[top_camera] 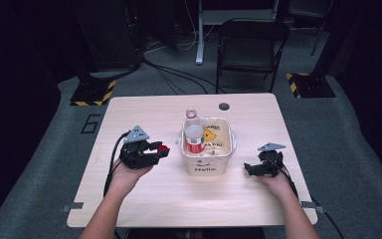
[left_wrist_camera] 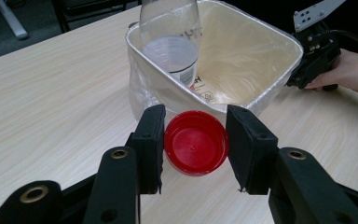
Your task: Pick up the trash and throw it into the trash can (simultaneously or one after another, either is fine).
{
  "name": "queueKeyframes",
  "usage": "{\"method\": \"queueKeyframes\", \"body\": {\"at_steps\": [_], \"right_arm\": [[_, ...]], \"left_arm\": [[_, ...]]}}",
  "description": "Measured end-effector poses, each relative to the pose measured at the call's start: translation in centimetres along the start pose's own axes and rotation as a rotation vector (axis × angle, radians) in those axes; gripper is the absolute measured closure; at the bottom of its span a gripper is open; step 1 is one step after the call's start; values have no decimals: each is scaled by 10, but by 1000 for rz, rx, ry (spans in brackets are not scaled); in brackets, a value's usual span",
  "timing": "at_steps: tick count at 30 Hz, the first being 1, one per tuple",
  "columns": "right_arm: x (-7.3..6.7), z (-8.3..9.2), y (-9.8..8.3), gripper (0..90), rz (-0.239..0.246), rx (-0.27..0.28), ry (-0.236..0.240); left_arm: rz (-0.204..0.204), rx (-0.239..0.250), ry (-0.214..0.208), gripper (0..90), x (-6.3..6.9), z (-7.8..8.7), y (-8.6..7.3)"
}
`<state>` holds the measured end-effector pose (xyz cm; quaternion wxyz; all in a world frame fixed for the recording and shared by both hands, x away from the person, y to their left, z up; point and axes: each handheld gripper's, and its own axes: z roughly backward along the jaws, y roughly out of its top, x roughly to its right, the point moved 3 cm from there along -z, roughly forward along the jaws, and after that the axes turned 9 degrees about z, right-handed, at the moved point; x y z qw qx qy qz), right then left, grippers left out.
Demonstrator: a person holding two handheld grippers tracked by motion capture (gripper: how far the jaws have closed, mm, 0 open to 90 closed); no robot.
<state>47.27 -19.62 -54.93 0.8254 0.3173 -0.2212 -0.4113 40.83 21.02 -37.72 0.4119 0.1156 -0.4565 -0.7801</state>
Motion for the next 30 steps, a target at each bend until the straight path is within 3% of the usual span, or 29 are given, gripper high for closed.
{"method": "queueKeyframes", "body": {"at_steps": [18, 30], "right_arm": [[0, 0, 0, 0, 0, 1, 2], [0, 0, 0, 0, 0, 0, 2]], "left_arm": [[-52, -19, -12, 581, 14, -11, 28], [-67, -33, -28, 580, 22, -24, 39]]}}
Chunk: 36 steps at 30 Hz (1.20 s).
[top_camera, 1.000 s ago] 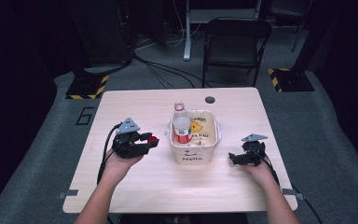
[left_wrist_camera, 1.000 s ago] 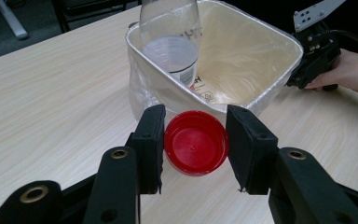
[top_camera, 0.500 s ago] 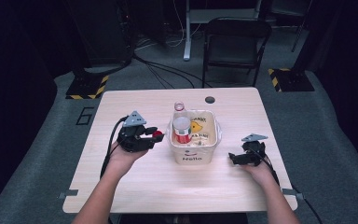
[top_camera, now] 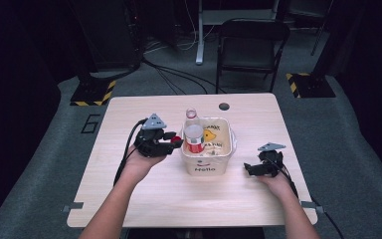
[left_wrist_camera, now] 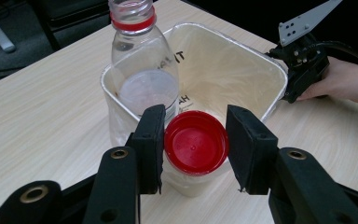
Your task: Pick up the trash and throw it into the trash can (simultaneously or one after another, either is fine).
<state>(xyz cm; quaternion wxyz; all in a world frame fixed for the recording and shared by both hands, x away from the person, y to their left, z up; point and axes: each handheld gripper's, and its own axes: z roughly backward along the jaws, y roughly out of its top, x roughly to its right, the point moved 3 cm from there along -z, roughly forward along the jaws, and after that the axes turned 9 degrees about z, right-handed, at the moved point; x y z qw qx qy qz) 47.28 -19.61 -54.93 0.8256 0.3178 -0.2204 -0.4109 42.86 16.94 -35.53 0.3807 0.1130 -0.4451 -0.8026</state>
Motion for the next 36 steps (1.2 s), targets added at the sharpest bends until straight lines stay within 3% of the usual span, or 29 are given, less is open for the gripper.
{"method": "queueKeyframes", "body": {"at_steps": [14, 25, 36], "right_arm": [[1, 0, 0, 0, 5, 0, 2], [1, 0, 0, 0, 4, -1, 2], [1, 0, 0, 0, 4, -1, 3]], "left_arm": [[-17, -19, -38, 581, 14, -25, 11], [-4, -39, -27, 581, 13, -50, 13], [-19, -81, -3, 580, 17, -73, 9]]}}
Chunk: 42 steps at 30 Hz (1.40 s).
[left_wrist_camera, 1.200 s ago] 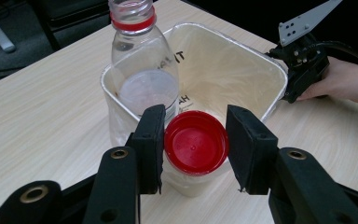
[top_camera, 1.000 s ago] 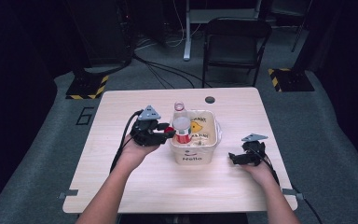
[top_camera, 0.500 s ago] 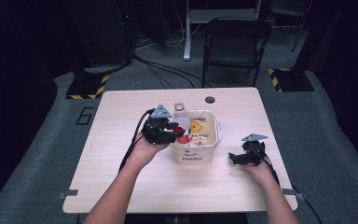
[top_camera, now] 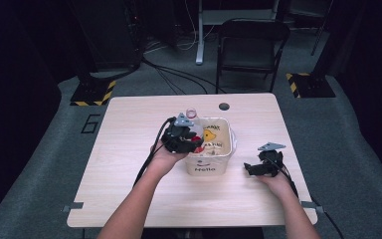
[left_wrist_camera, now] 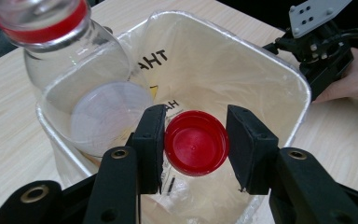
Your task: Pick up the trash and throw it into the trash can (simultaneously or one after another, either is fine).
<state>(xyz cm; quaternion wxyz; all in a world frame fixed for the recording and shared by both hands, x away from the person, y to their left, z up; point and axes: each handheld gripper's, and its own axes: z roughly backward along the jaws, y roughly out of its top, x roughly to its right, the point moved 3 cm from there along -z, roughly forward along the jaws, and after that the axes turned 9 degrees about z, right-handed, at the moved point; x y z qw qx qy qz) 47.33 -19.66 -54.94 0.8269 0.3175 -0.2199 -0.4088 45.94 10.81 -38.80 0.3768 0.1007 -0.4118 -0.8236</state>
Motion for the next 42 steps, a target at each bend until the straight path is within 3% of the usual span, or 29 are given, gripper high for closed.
{"method": "queueKeyframes", "body": {"at_steps": [10, 18, 25, 31, 42], "right_arm": [[1, -1, 0, 0, 3, 1, -2], [2, -3, 2, 0, 11, 2, -1], [2, -3, 2, 0, 9, 1, 3], [2, -3, 3, 0, 13, 3, 2], [2, -3, 2, 0, 8, 0, 3]], "left_arm": [[19, -20, -4, 580, -3, -13, -4], [40, -19, 48, 580, -9, -18, -10], [67, -14, 58, 570, -12, -19, -11], [60, -13, 46, 513, -8, -16, -11], [38, -20, 37, 507, -5, -7, -14]]}}
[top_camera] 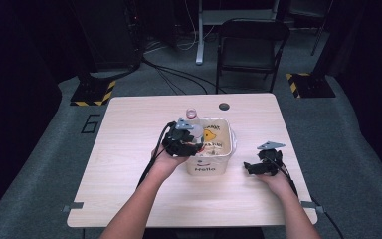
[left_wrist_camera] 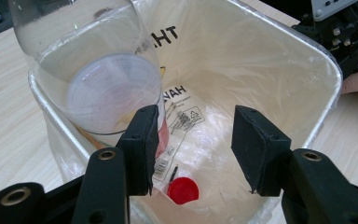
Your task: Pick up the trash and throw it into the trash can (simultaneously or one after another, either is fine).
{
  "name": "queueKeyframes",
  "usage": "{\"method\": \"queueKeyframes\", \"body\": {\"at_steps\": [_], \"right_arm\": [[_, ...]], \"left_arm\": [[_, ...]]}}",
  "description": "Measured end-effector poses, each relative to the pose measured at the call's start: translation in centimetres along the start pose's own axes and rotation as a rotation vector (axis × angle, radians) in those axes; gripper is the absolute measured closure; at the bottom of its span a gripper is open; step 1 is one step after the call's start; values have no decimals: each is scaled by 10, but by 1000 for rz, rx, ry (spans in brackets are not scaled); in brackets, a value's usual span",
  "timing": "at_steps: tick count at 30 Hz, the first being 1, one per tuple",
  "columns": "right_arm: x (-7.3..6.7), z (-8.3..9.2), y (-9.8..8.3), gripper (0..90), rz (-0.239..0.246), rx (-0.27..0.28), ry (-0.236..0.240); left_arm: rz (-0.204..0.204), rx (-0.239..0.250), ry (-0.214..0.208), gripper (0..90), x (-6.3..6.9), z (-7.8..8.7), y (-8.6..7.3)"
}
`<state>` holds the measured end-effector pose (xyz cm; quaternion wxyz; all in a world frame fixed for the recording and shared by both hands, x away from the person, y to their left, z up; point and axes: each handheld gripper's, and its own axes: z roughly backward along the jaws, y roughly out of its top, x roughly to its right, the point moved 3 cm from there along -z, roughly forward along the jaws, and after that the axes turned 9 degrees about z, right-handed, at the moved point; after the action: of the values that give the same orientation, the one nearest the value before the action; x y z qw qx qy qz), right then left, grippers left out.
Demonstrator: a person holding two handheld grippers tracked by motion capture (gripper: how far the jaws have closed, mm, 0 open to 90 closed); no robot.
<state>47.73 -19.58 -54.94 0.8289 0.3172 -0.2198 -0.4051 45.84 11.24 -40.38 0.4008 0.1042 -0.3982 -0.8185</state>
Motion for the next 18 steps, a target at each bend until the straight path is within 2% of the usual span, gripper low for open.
{"method": "queueKeyframes", "body": {"at_steps": [7, 8, 16, 18], "right_arm": [[0, 0, 0, 0, 0, 0, 0], [0, 0, 0, 0, 0, 0, 0], [0, -1, 0, 0, -1, 1, -2], [0, 0, 0, 0, -2, 1, -3]], "left_arm": [[3, 5, 1, 501, -1, 9, -5], [-3, 9, 10, 500, -5, 13, -5], [20, 32, 27, 495, -19, 29, -13], [35, 42, 35, 492, -24, 34, -18]]}}
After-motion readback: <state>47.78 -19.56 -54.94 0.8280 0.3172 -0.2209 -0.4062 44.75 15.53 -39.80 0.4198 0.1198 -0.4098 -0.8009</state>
